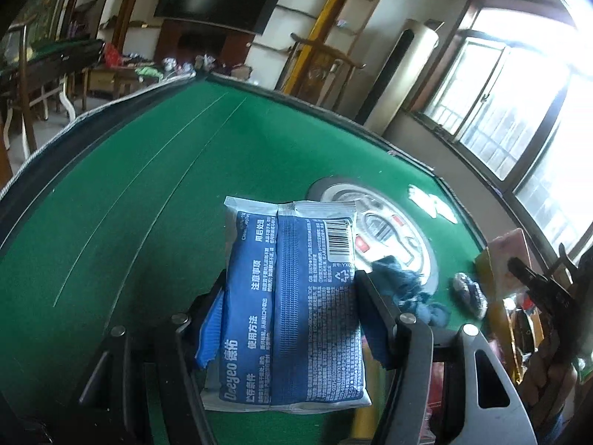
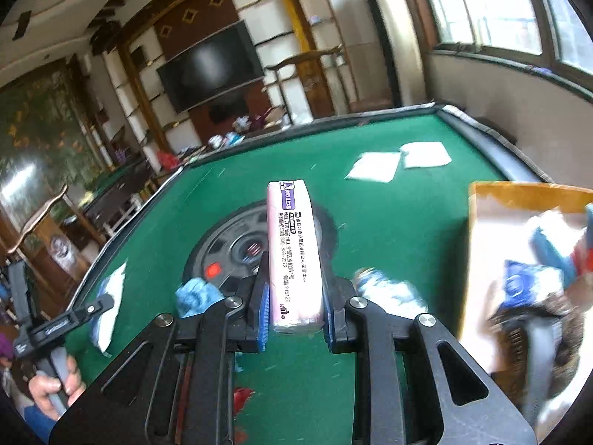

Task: Organize soft objects
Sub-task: 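Carry the Deyeo packet with the left gripper while the right gripper carries the pink box into the tray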

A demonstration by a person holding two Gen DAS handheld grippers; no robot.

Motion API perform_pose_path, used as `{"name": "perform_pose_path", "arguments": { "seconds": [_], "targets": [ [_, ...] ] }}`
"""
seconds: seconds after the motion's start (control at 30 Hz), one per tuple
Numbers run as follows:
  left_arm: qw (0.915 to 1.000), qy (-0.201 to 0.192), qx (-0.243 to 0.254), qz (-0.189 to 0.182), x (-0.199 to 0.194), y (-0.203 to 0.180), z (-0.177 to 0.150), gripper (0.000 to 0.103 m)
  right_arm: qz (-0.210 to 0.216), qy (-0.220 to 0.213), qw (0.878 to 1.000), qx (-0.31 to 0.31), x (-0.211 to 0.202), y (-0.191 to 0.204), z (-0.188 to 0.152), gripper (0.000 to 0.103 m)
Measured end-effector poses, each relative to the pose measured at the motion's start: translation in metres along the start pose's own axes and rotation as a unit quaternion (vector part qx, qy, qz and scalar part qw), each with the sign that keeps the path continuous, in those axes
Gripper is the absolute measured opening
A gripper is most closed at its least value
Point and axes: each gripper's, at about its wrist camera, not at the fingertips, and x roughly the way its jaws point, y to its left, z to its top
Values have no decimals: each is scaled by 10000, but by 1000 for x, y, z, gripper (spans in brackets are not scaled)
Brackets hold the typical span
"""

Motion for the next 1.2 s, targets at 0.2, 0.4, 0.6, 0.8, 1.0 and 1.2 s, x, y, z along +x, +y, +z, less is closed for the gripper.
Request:
{"name": "perform_pose_path", "arguments": {
  "seconds": [0.2, 0.4, 0.6, 0.8, 1.0, 1.2],
  "targets": [
    [9995, -94, 234, -203, -11, -33, 4, 64, -610, -435, 9966, 352, -32, -39, 19, 21],
    [9935, 226, 656, -902, -6, -116, 8, 64, -831, -448, 9836, 1538, -55, -110, 27, 21],
    [9772, 843, 856, -1751, 27, -213, -5, 64, -1233, -384, 9571, 2595, -71, -175, 17, 21],
    [9574, 1352, 1348, -2165, 63, -309, -38, 64, -1864, -460, 9219, 3365, -90, -208, 4, 21],
    [9546, 1529, 1544, -2036, 96, -353, -39, 64, -1820, -419, 9018, 3896, -92, -226, -7, 21],
    [9555, 1755, 1577, -1773, 133, -368, -37, 64, -1297, -263, 8993, 4168, -81, -227, -15, 21]
  ]
}}
